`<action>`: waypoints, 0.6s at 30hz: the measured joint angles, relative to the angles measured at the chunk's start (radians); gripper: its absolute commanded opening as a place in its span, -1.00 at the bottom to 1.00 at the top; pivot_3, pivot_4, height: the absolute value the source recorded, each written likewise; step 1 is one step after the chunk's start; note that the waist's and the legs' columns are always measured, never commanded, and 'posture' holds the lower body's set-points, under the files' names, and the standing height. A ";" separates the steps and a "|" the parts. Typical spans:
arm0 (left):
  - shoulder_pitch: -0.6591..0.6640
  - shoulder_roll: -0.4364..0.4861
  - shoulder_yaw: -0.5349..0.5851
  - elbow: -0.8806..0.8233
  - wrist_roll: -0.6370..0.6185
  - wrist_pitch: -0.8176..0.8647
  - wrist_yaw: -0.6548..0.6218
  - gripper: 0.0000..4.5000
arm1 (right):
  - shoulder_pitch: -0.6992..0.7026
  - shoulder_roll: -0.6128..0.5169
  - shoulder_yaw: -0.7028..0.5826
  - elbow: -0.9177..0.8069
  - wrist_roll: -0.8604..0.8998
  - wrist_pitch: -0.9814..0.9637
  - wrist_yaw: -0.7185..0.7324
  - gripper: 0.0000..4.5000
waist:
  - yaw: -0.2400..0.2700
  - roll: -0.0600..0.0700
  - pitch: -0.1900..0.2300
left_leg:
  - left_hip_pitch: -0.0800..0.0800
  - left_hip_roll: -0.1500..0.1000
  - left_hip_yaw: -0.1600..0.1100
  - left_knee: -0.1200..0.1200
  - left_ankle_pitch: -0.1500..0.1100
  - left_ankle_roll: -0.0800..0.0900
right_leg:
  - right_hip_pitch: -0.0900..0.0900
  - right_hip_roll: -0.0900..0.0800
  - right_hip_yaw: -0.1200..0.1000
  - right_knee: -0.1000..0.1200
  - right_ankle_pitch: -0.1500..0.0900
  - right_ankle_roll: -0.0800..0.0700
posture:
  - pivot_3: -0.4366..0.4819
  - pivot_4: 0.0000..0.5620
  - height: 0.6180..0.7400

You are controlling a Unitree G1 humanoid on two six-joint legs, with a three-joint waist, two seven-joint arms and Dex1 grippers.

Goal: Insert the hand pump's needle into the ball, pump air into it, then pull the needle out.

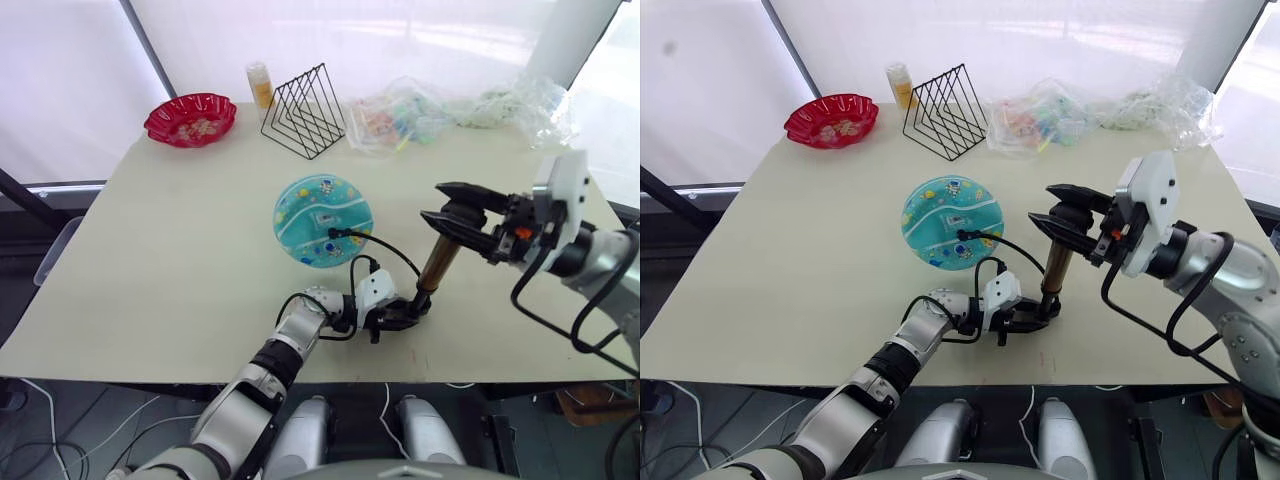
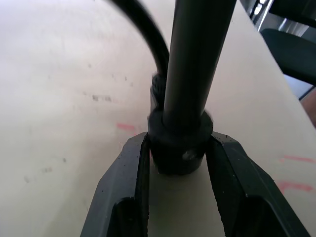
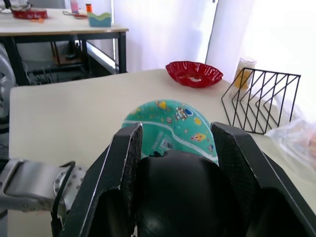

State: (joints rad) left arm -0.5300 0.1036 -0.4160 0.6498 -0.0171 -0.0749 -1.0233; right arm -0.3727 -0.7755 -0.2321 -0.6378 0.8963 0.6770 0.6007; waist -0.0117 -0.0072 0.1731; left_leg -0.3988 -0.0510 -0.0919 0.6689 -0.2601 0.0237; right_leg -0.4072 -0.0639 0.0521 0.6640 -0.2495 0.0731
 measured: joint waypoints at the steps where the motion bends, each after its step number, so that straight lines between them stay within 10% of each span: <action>1: -0.002 0.000 0.000 0.006 0.006 -0.003 -0.002 -0.24 | -0.068 -0.033 -0.054 0.011 0.047 0.016 -0.016 -0.21 | -0.001 0.000 0.000 | 0.000 0.000 0.000 0.000 0.000 0.000 | 0.000 0.000 0.000 0.000 0.000 0.000 | -0.05 -0.47 1.00; 18: 0.004 -0.002 0.013 0.026 0.015 -0.043 -0.005 -0.24 | -0.071 -0.099 -0.089 0.003 0.196 0.094 -0.082 -0.21 | -0.001 -0.005 -0.004 | 0.001 0.001 -0.005 0.000 0.000 0.000 | 0.003 0.000 -0.005 -0.001 0.000 -0.001 | -0.05 -0.47 1.00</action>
State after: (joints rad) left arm -0.5262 0.1013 -0.4026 0.6761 -0.0018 -0.1182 -1.0281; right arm -0.4436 -0.8746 -0.3209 -0.6348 1.0922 0.7707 0.5186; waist -0.0130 -0.0121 0.1694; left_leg -0.3977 -0.0502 -0.0966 0.6688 -0.2602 0.0237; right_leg -0.4040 -0.0642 0.0472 0.6626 -0.2491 0.0722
